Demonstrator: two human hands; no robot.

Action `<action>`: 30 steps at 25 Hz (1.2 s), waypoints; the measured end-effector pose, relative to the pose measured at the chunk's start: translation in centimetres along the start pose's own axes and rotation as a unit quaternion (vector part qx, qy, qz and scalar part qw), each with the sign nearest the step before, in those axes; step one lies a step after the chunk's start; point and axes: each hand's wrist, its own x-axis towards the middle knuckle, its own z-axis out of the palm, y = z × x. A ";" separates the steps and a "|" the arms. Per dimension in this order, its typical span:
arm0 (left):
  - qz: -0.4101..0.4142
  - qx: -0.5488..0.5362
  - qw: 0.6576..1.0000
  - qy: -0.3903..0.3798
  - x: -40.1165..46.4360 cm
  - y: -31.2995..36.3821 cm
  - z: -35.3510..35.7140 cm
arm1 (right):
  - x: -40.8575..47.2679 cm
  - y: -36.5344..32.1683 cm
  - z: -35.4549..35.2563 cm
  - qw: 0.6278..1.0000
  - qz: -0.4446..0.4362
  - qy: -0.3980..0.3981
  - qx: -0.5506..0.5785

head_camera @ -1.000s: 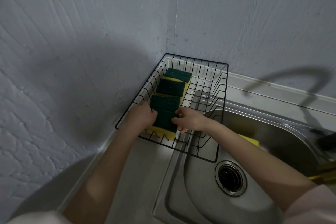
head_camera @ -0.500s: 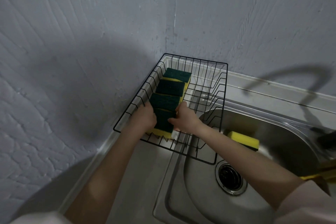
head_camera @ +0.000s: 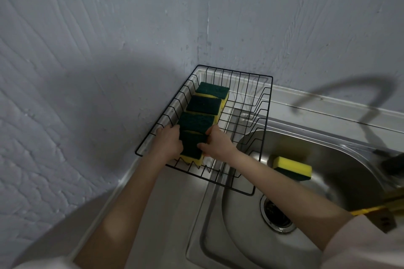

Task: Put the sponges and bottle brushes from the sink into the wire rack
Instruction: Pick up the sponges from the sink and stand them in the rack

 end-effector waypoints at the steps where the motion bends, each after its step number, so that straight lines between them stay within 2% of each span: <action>1: 0.003 -0.010 1.000 -0.001 -0.2 0.1 -0.2 | -0.1 -0.1 -0.3 1.000 0.001 -0.006 0.000; 6: 0.033 -0.050 0.998 0.033 -2.3 1.9 -1.8 | -2.1 -0.9 -2.7 0.997 -0.039 -0.013 -0.068; 14: 0.117 -0.061 0.988 0.083 -6.3 9.9 -1.7 | -9.3 1.5 -8.0 0.984 -0.128 0.106 -0.066; 20: 0.208 -0.079 0.972 0.080 -8.8 18.1 1.2 | -14.8 8.6 -13.2 0.979 -0.094 0.163 -0.072; 30: 0.248 -0.026 0.968 0.002 -10.0 26.9 8.8 | -22.1 21.1 -19.4 0.979 -0.016 0.178 -0.101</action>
